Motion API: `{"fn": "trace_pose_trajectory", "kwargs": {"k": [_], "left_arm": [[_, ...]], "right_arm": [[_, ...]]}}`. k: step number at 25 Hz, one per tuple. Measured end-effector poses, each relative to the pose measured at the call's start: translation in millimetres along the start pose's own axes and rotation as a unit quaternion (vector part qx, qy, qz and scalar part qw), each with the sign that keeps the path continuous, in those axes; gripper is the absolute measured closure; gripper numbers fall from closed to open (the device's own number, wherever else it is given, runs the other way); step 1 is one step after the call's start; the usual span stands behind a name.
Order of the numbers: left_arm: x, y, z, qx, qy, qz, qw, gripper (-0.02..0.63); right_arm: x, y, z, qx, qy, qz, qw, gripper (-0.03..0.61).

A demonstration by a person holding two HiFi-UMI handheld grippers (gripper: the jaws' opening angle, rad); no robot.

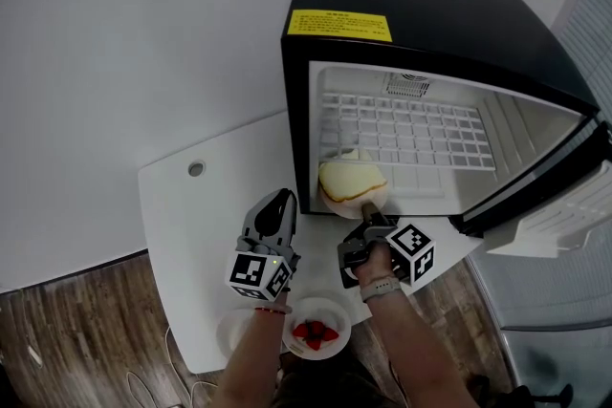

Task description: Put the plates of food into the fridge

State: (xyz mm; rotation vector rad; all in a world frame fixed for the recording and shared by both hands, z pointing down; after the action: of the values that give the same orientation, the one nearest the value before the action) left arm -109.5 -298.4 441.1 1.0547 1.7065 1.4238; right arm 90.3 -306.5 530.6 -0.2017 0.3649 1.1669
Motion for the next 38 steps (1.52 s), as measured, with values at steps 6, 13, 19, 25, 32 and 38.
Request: {"fn": "trace_pose_trajectory", "kwargs": {"k": [6,13,19,25,32,38], "left_arm": [[0,-2,0,0.002,-0.001,0.006,1.0,0.598],[1,-2,0,0.005,-0.002,0.007,1.0,0.598],[1,-3,2,0.008,-0.001,0.01,0.9999,0.598],[1,-3,3,0.007,0.001,0.011,0.9999,0.598],[2,-4,1,0.008,-0.002,0.011,0.9999,0.598],[3,-4,1,0.009,-0.003,0.012,0.9999,0.598]], "right_arm": [[-10,-5,-2,0.017,0.005,0.002,1.0,0.565],[-14,-9,-11,0.119,0.01,-0.004,0.993,0.563],[-18,-14,-21,0.245,0.025,-0.011,0.969,0.543],[-20,-18,-25,0.331,0.039,-0.017,0.943,0.517],[-21,-21,-24,0.379,0.058,-0.009,0.924,0.489],[-19,-28,-24,0.398,0.071,0.007,0.915,0.433]]}}
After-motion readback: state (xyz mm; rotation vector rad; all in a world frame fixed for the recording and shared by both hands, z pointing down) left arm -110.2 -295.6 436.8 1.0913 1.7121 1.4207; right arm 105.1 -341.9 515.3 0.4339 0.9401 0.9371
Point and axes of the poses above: the fingertips, and each gripper's own axes: x backward along the fingers, z to its right, y out of its underside, the point moved 3 cm from there along x, backward along the fingers, and after that the axes turned 6 degrees about -z, right-handed, at the moved point
